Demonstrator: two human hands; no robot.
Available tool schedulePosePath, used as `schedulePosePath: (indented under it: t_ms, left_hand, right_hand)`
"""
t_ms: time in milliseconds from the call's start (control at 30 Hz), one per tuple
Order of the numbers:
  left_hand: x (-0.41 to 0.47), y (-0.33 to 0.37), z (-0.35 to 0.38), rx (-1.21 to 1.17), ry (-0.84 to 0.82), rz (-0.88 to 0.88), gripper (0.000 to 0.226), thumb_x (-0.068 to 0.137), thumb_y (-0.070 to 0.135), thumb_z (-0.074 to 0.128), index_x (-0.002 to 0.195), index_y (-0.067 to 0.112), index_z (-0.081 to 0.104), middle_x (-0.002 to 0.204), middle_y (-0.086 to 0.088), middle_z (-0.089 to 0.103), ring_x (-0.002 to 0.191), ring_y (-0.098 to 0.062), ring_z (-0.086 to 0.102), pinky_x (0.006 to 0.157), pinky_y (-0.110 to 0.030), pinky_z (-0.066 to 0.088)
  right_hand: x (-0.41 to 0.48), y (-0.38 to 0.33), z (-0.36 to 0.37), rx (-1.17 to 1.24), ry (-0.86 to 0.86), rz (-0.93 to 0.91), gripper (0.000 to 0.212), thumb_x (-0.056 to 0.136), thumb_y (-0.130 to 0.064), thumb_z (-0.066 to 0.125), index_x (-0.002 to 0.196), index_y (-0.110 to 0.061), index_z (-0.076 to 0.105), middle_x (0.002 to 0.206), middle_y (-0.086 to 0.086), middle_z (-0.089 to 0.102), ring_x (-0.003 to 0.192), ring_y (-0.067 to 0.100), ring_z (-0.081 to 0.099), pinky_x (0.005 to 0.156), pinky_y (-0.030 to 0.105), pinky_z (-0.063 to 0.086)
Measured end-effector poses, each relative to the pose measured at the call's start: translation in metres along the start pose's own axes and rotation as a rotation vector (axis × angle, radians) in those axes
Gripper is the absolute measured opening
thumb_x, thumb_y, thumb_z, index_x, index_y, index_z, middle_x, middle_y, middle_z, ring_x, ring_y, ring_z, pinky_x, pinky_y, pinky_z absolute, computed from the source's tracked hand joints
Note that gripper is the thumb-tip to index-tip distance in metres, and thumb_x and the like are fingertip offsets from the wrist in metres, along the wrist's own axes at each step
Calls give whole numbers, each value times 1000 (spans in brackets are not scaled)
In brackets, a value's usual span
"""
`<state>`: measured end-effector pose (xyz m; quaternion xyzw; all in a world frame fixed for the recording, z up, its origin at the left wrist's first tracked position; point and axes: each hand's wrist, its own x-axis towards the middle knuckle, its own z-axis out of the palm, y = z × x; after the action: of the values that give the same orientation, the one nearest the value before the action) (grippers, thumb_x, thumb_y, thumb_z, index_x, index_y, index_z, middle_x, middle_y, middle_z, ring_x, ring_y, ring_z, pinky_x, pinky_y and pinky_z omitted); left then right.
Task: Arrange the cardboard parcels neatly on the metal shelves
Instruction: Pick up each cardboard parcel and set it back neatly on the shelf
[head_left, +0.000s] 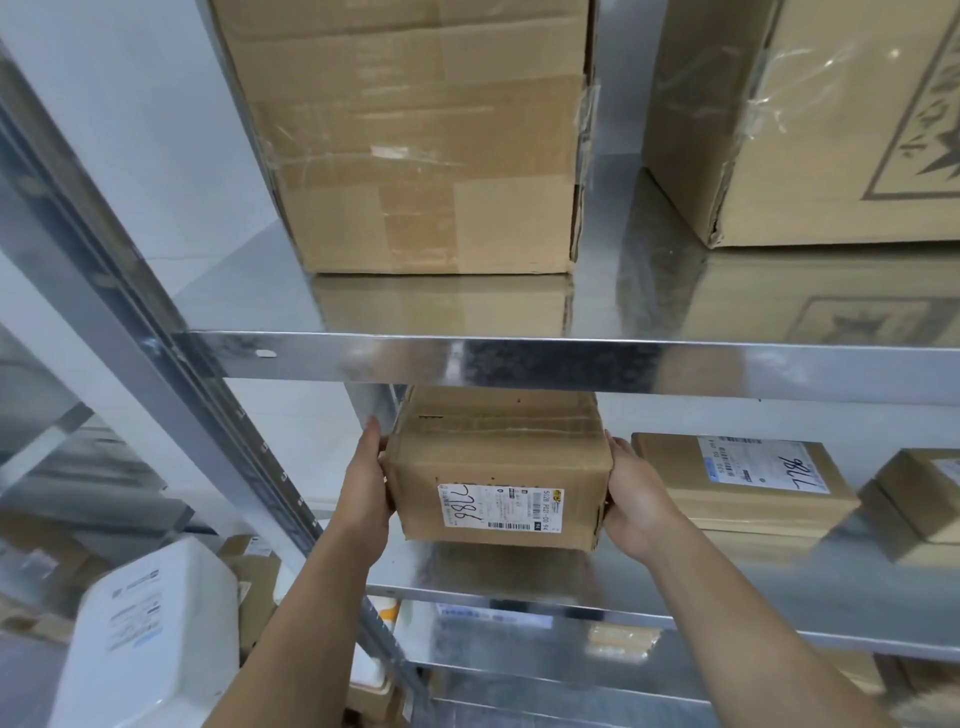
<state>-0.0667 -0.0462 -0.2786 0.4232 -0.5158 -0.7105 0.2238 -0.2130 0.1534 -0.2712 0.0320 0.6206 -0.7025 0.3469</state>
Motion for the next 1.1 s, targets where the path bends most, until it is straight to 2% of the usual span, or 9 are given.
schedulePosePath:
  t_ms: [100, 167, 300, 467, 633, 1100]
  left_hand:
    - [4, 1, -4, -7, -17, -24, 51, 105, 57, 35, 100, 12, 57, 94, -10, 75, 89, -26, 70, 86, -41, 53]
    - [4, 1, -4, -5, -22, -40, 48, 106, 55, 36, 102, 13, 58, 95, -9, 74, 90, -26, 70, 86, -41, 53]
    - [4, 0, -3, -4, -14, -46, 43, 108, 51, 34, 124, 23, 62, 114, -5, 74, 106, -23, 69, 96, -42, 52]
    - [0, -1, -2, 26, 2, -66, 39, 109, 46, 34, 113, 27, 68, 112, -4, 73, 106, -23, 67, 99, -44, 52]
    - [1, -2, 0, 33, 6, -83, 38, 110, 44, 34, 106, 27, 68, 108, -4, 73, 102, -22, 68, 93, -42, 51]
    - [8, -4, -1, 9, 19, -84, 37, 110, 43, 36, 112, 25, 69, 109, -3, 74, 99, -20, 68, 84, -37, 51]
  right_hand:
    - [0, -1, 0, -33, -19, 21, 25, 108, -29, 50, 113, -17, 72, 84, 5, 79, 68, 19, 76, 52, 30, 58]
    - [1, -2, 1, -34, -25, 21, 26, 107, -28, 51, 108, -17, 75, 86, 5, 79, 70, 20, 76, 56, 32, 59]
    - [1, 0, 5, -23, -35, 35, 30, 109, -29, 47, 103, -19, 75, 86, 4, 80, 69, 19, 77, 55, 31, 59]
    - [0, 5, 7, -20, -41, 42, 31, 108, -32, 48, 104, -19, 76, 93, 5, 80, 76, 21, 78, 60, 34, 59]
    - [-1, 6, 5, -21, -48, 34, 30, 108, -31, 48, 107, -19, 76, 96, 6, 80, 78, 22, 78, 59, 33, 60]
    - [0, 5, 8, 11, -52, 41, 26, 107, -27, 52, 107, -17, 76, 96, 8, 80, 76, 22, 78, 54, 31, 59]
